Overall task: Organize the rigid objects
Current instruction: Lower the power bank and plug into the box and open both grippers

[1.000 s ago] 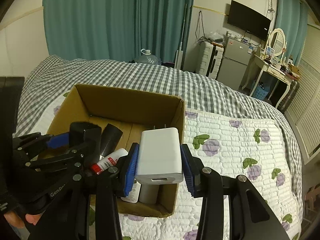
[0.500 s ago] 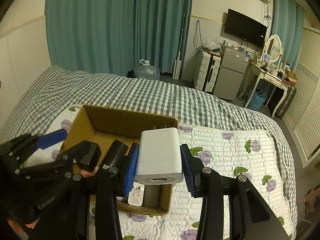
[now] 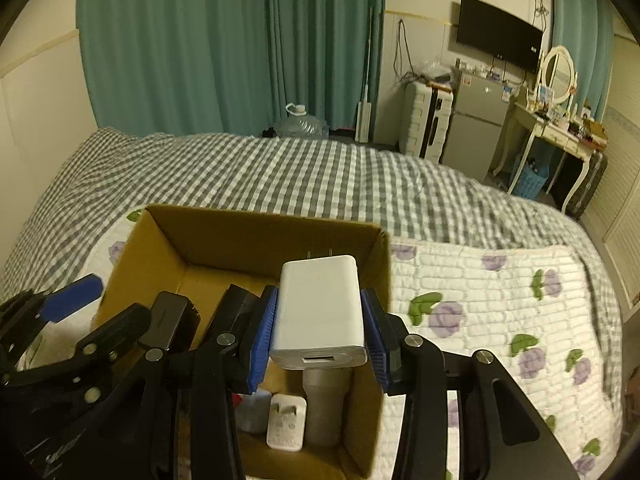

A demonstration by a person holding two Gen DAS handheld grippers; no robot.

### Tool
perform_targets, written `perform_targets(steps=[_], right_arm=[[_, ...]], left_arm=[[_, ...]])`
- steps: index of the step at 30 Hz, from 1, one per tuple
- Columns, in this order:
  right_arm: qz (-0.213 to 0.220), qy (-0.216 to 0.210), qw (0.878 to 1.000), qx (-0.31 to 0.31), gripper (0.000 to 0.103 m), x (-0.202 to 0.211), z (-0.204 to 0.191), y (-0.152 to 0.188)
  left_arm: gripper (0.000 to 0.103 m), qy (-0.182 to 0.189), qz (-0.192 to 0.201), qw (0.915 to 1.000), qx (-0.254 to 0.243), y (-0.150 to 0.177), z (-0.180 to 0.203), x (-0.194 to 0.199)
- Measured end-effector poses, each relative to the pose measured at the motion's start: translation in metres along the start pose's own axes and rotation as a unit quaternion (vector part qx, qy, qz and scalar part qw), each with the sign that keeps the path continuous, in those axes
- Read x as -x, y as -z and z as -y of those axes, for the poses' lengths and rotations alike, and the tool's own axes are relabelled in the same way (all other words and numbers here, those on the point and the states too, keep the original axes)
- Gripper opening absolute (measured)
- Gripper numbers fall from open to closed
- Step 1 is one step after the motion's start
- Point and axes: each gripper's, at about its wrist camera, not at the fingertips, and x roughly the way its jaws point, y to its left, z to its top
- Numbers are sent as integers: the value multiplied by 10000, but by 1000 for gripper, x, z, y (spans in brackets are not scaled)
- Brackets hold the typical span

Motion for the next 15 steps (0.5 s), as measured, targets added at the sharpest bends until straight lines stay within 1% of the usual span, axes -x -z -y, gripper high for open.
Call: perform_targets(steps=[4,7,13,14,15], right_arm=[[-186,20,9998,31,41,-23,-4,0],[-260,29,9997,13,41,-34,-3,-1],[-271,-34,9996,-64,42,-39,0,1],[-223,-55,9997,-71,44,-37,1,1],[-185,-53,9998,-84,53,-34,2,1]], left_arm=[[60,-44,-71,10000,52,1,-4,-6],[60,-9,-59,10000,71,2,-5,-9],[61,26,-61,10000,3,4,-2,-12],[61,52,-53,10000,6,4,0,-12],[63,81,-37,10000,24,5,1,-11]])
